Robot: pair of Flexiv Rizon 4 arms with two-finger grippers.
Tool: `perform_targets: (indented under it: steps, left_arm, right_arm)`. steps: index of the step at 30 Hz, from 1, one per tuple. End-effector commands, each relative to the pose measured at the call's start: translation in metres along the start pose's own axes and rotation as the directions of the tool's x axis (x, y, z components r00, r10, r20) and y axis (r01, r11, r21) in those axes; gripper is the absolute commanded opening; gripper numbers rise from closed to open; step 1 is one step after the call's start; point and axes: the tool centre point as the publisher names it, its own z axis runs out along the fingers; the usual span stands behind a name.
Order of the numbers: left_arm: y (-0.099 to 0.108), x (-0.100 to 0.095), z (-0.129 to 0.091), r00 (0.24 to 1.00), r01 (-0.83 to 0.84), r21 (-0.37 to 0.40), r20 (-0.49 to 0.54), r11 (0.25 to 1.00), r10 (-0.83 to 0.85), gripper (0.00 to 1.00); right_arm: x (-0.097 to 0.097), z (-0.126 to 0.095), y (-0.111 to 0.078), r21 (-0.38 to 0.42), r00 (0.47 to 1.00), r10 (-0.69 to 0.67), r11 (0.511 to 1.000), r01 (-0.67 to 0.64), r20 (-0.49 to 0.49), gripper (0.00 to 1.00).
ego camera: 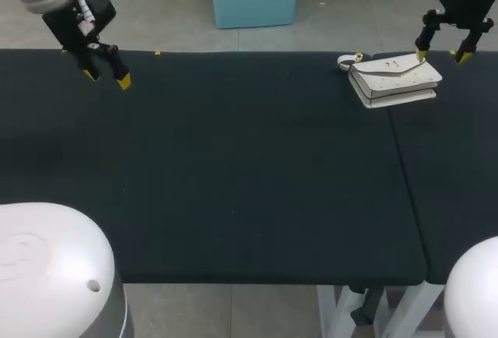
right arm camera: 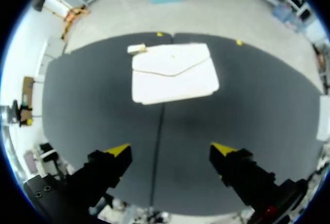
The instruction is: Pick up the bag, open it, inspect its contents, close it, and place it on the opposite side
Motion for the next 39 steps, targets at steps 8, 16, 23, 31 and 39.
perform_targets:
  steps: [8,16,23,31,39]
  left_arm:
    - [0.007,0.012,0.023,0.735,-0.627,0.281,-0.096,0.726,0.672,1.0]
    - [0.006,0.013,0.03,0.68,-0.674,0.292,-0.115,0.679,0.724,1.0]
    - [0.006,0.013,0.03,0.68,-0.674,0.292,-0.115,0.679,0.724,1.0]
    - [0.006,0.021,0.04,0.48,-0.764,0.425,-0.128,0.486,0.868,1.0]
    - [0.002,0.02,0.046,0.447,-0.779,0.425,-0.14,0.461,0.884,1.0]
  right_arm:
    - [-0.022,0.018,0.01,-0.013,0.994,0.012,1.0,-0.014,-0.104,1.0]
    - [-0.03,0.029,0.017,-0.027,0.991,0.012,1.0,-0.016,-0.135,1.0]
    - [-0.037,0.038,0.028,-0.046,0.991,0.019,0.999,-0.025,-0.132,1.0]
    - [-0.056,0.055,0.05,-0.029,0.986,0.059,0.998,-0.064,-0.159,1.0]
    - [-0.067,0.067,0.06,-0.014,0.98,0.078,0.997,-0.081,-0.183,1.0]
